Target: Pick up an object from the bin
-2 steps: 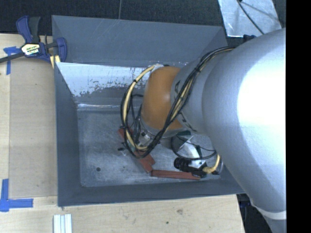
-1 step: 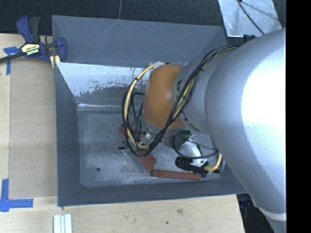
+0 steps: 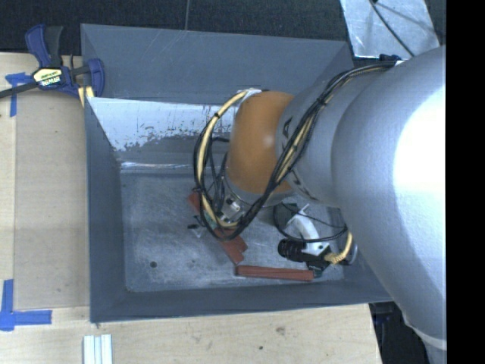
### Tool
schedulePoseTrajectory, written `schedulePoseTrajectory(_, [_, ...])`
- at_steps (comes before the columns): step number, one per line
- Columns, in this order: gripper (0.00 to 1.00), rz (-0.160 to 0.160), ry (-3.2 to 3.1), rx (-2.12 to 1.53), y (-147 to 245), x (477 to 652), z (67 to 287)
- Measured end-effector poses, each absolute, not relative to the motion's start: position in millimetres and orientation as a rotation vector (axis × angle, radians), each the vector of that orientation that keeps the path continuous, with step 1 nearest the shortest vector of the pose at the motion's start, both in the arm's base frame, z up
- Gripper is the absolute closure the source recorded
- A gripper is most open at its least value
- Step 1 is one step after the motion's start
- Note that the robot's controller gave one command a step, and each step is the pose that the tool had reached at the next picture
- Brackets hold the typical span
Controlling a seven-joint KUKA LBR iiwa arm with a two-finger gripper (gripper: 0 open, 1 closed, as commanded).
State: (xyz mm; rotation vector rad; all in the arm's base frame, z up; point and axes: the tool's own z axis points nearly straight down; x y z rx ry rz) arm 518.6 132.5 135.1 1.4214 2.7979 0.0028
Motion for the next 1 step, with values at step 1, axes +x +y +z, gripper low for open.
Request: schedulePoseTrajectory(1, [1.00, 0.007, 2.798, 1.416, 132.1, 520.3, 204.0])
